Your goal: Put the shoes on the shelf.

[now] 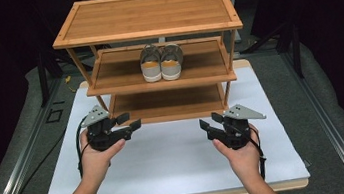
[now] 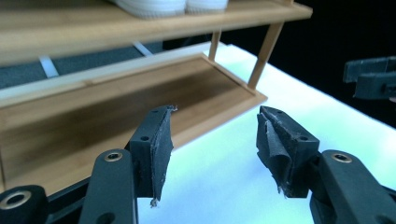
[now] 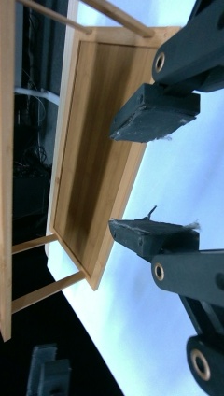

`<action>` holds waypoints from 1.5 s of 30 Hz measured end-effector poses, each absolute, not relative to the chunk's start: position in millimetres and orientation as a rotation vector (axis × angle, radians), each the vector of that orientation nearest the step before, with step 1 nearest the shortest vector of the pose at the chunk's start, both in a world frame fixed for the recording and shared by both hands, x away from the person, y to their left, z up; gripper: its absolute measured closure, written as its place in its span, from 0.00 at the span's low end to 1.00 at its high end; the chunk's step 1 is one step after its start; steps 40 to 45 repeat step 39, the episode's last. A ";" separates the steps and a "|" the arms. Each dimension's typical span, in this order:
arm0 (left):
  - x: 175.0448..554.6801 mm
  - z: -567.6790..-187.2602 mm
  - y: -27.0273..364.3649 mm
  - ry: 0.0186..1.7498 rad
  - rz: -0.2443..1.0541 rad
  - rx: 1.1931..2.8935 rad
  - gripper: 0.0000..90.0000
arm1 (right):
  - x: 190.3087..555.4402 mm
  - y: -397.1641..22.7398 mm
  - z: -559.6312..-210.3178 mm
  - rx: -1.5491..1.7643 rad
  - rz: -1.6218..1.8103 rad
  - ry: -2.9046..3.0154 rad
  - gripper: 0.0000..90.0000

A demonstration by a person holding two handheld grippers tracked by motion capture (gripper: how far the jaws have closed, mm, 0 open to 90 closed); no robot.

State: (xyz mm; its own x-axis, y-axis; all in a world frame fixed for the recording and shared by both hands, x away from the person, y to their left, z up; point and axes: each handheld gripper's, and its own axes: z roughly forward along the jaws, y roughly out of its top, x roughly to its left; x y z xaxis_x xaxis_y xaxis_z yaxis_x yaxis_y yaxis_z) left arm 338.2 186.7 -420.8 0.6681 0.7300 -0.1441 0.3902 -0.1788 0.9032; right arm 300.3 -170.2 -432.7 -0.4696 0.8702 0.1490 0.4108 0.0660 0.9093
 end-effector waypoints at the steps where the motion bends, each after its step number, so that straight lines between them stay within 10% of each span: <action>1: 336.6 -423.9 186.6 0.903 0.392 1.806 0.50 | 298.1 -170.7 -436.4 1.271 1.390 1.900 0.55; 45: 319.5 -532.4 205.3 0.992 0.320 1.901 0.46 | 286.1 -157.6 -531.4 1.327 1.211 2.074 0.51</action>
